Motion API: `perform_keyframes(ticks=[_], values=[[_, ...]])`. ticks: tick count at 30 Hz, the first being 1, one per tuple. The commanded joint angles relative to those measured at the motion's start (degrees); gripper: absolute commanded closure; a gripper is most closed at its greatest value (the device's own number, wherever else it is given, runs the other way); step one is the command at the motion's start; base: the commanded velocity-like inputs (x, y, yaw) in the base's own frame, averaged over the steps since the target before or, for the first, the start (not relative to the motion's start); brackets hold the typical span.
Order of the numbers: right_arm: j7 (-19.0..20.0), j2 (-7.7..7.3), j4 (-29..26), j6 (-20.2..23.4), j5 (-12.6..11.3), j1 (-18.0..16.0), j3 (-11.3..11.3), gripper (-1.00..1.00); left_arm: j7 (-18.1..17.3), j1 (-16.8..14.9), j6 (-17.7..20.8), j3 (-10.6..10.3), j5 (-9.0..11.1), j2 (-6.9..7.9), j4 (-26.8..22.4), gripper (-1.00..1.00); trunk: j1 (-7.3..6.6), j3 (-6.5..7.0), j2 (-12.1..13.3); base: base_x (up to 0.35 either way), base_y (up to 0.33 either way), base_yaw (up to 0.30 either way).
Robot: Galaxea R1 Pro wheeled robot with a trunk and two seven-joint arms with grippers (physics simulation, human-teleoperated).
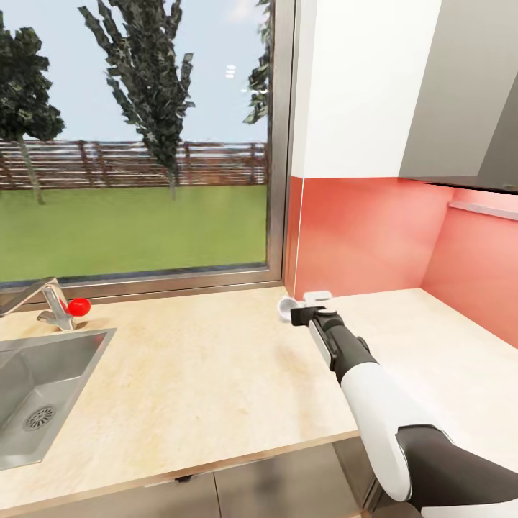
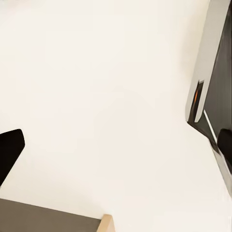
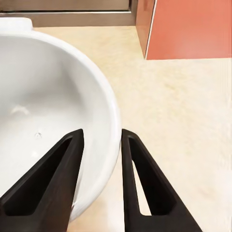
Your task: Set up a coffee station on the kitchen countertop: keep the coffee maker on the countertop, move the bottle of coffee from the kitchen shelf to the counter next to the coffee maker, place a paper coffee filter on top of the coffee maker, put the saucer next to the coffee maker with the coffee cup on the saucer, and place the electric kettle next to the coffee maker.
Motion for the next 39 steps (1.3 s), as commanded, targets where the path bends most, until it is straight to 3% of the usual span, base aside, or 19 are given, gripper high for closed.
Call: perform_keyframes(ticks=[1,13,39], values=[[0.3,0.06,-0.1,0.3,0.5,0.0,-0.2,1.0,0.0,0.0,-0.2,0.1,0.3,-0.01,-0.1,-1.0,0.04,-0.12,-0.1,0.0,0.0,0.0],[0.7,0.06,-0.2,0.2,0.6,0.1,-0.2,1.0,0.0,0.0,-0.8,0.4,0.5,-0.07,-0.3,-1.0,0.04,0.04,-0.1,0.0,0.0,0.021],[0.7,0.06,-0.1,0.2,0.7,0.1,-0.2,1.0,0.0,0.0,-0.8,0.6,0.7,-0.32,-1.2,-1.0,0.04,1.94,-0.1,0.0,0.0,0.156]])
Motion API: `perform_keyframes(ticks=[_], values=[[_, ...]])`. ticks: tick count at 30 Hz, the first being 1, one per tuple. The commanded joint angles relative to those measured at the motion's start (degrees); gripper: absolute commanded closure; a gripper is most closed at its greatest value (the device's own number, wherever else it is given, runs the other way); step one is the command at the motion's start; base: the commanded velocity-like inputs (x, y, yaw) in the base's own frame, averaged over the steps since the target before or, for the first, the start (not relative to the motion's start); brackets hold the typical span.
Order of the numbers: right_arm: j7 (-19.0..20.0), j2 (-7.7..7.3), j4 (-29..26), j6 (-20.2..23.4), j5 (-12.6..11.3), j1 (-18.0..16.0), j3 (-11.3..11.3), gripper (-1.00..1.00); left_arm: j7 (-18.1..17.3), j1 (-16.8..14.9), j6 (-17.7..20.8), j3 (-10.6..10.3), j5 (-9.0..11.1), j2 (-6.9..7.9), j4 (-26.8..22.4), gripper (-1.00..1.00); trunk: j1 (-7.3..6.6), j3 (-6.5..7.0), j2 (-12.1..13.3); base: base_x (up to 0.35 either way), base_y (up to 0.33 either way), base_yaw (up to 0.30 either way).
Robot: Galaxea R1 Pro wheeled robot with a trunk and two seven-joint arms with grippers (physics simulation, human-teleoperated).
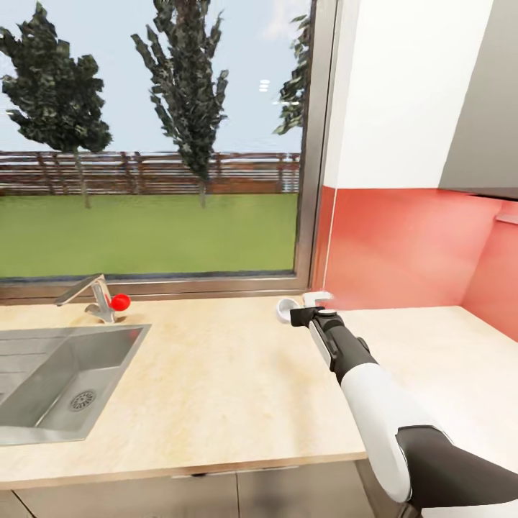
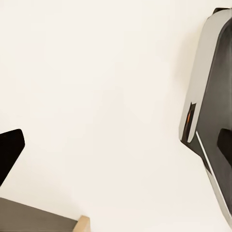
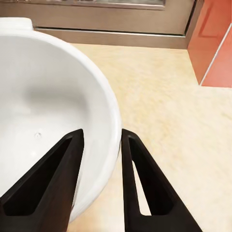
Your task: Set up a coffee station on the kitchen countertop: keep the coffee maker on the countertop, move the bottle of coffee from the kitchen shelf to the counter next to the coffee maker, place a paper coffee filter on top of the coffee maker, put the saucer next to the coffee maker with the coffee cup on the saucer, and place the electric kettle next to the coffee maker.
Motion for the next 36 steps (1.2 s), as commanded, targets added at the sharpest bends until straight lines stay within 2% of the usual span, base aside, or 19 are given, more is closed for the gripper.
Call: perform_keyframes(ticks=[1,12,24,26,31,36], values=[[0.2,0.06,-0.1,0.3,0.5,0.0,-0.2,1.0,0.0,0.1,-0.1,0.2,0.3,-0.03,-0.1,-1.0,0.02,0.07,0.0,0.0,0.0,0.167],[0.2,0.06,-0.1,0.3,0.5,0.0,-0.2,1.0,0.1,0.1,-0.2,0.2,0.3,-0.06,-0.2,-1.0,0.02,0.8,0.0,0.0,0.0,0.171],[0.2,0.06,-0.1,0.3,0.5,0.0,-0.2,1.0,0.0,0.0,-0.3,0.1,0.4,-0.07,-0.8,-1.0,0.02,0.88,0.0,-0.002,0.001,0.02],[0.2,0.06,-0.1,0.3,0.5,0.0,-0.2,1.0,0.0,0.0,-1.0,0.0,0.3,-0.07,-2.5,-1.0,0.02,0.88,0.0,-0.137,0.073,0.001],[0.2,0.06,-0.1,0.3,0.5,0.0,-0.2,1.0,0.0,-0.2,-6.6,-0.2,0.0,0.0,-7.8,-1.0,0.02,0.88,0.0,-0.205,0.141,0.0],[0.2,0.06,-0.1,0.3,0.5,0.0,-0.2,1.0,-0.2,-0.7,-9.6,-0.3,-0.1,0.42,-13.4,-1.0,0.02,0.88,0.0,-0.042,0.031,0.0]])
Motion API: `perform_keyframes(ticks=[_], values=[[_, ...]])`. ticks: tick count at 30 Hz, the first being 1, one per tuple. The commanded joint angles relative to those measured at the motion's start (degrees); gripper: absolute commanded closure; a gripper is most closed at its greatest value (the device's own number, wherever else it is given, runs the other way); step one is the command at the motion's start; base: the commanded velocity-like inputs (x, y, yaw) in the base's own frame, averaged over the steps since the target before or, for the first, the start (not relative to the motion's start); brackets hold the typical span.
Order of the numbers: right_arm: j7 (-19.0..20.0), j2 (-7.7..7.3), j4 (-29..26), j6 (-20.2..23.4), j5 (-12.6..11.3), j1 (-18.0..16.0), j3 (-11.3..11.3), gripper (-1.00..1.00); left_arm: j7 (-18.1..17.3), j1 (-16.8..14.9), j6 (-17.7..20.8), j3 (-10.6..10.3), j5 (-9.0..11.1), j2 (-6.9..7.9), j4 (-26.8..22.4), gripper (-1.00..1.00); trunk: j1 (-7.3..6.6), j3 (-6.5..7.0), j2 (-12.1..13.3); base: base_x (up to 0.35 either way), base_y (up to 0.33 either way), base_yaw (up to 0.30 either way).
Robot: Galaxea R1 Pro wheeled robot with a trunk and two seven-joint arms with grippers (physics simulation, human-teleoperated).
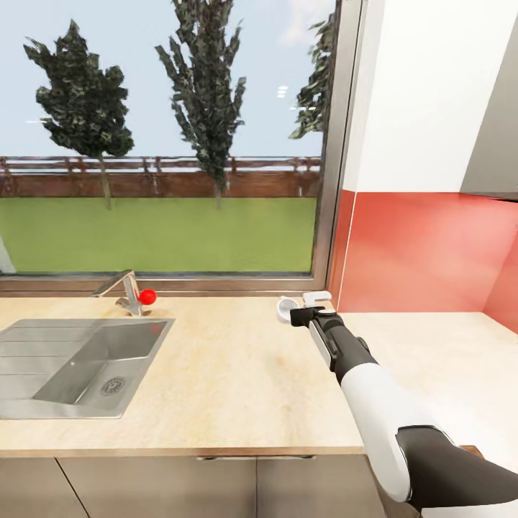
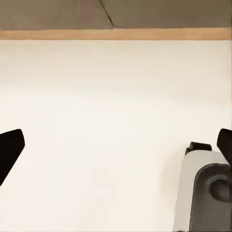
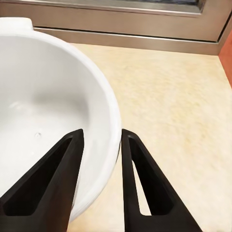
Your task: Set up a coffee station on the kitchen countertop: keep the coffee maker on the countertop, move the bottle of coffee from the kitchen shelf to the counter next to the coffee maker, place a paper coffee filter on top of the coffee maker, put the saucer next to the coffee maker with the coffee cup on the saucer, and place the electric kettle next to the coffee maker.
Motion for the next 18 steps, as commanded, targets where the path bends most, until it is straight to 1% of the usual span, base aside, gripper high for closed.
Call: perform_keyframes(ticks=[1,6,9,11,18], values=[[0.2,0.06,-0.1,0.3,0.5,0.0,-0.2,1.0,-0.2,-0.1,-0.9,0.1,0.3,-0.01,-1.9,-1.0,0.02,-0.01,0.0,-0.009,0.007,0.0],[0.2,0.06,-0.2,0.3,0.5,0.0,-0.2,1.0,-0.5,-0.6,-3.6,0.0,0.3,-0.4,-8.2,-1.0,0.02,-0.01,0.0,-0.004,0.003,0.0],[0.2,0.06,-0.3,0.3,0.5,0.0,-0.2,1.0,-0.7,-0.6,-5.1,0.0,0.4,-0.57,-10.4,-1.0,0.02,-0.01,0.0,-0.001,0.062,0.0],[0.2,0.06,-0.4,0.3,0.5,0.0,-0.2,1.0,-0.7,-0.6,-6.4,0.0,0.6,-0.56,-11.0,-1.0,0.02,-0.01,0.0,0.0,0.202,0.0],[0.2,0.06,-0.6,0.3,0.4,0.0,-0.3,1.0,-0.7,-0.5,-10.1,0.6,0.8,-0.35,-10.6,-1.0,0.02,-0.01,0.0,0.0,0.277,0.0]])
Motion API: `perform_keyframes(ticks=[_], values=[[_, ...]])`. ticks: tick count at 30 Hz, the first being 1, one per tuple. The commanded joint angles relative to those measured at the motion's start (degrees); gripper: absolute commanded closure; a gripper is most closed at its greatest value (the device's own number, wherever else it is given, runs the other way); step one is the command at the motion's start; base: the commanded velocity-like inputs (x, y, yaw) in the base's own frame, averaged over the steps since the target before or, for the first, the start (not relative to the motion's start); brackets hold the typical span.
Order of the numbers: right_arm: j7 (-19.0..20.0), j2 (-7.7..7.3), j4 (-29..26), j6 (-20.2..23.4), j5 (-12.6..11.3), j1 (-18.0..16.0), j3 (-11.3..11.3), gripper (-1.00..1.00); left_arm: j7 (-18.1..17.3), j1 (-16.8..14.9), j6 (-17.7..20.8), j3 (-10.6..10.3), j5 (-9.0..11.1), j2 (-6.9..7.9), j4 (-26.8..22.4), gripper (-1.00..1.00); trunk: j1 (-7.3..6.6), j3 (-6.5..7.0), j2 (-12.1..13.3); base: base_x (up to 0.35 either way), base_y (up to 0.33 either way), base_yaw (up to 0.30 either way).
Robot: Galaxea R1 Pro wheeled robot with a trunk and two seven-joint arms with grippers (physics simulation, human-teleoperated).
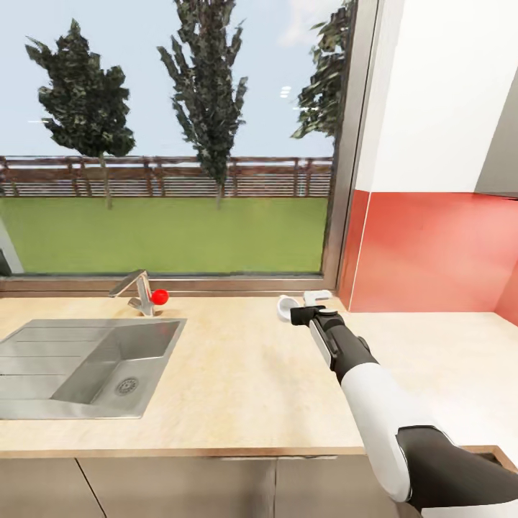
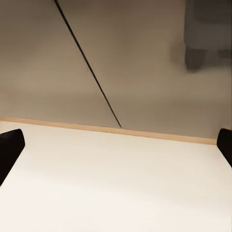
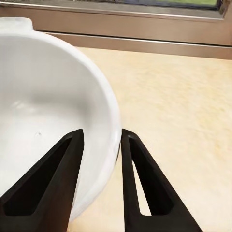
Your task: Set up a coffee station on the kitchen countertop: keep the coffee maker on the countertop, move the bottle of coffee from the kitchen shelf to the counter next to the coffee maker, place a paper coffee filter on top of the coffee maker, put the saucer next to the coffee maker with the coffee cup on the saucer, and place the electric kettle next to the coffee maker.
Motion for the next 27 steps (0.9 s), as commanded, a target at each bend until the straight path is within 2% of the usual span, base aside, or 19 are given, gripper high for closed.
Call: perform_keyframes(ticks=[1,8,14,27], values=[[0.2,0.07,-0.1,0.3,0.5,0.0,-0.2,1.0,0.1,0.1,-0.8,-0.1,0.3,0.04,0.0,-1.0,0.03,-0.01,0.0,0.0,0.295,0.0],[0.2,0.07,-1.0,0.4,0.5,0.0,-0.3,1.0,0.1,0.3,-3.2,0.0,0.7,0.27,1.0,-1.0,0.03,-0.01,0.0,-0.042,0.295,0.009],[0.2,0.07,-1.7,0.4,0.6,0.0,-0.3,1.0,0.1,0.3,-4.2,0.0,1.4,0.12,2.8,-1.0,0.03,0.12,0.0,-0.226,0.224,0.192],[0.2,0.07,-1.6,0.4,0.6,0.0,-0.3,1.0,0.1,0.3,-4.6,0.0,1.6,0.06,3.0,-1.0,0.03,0.5,0.0,-0.324,0.04,0.258]])
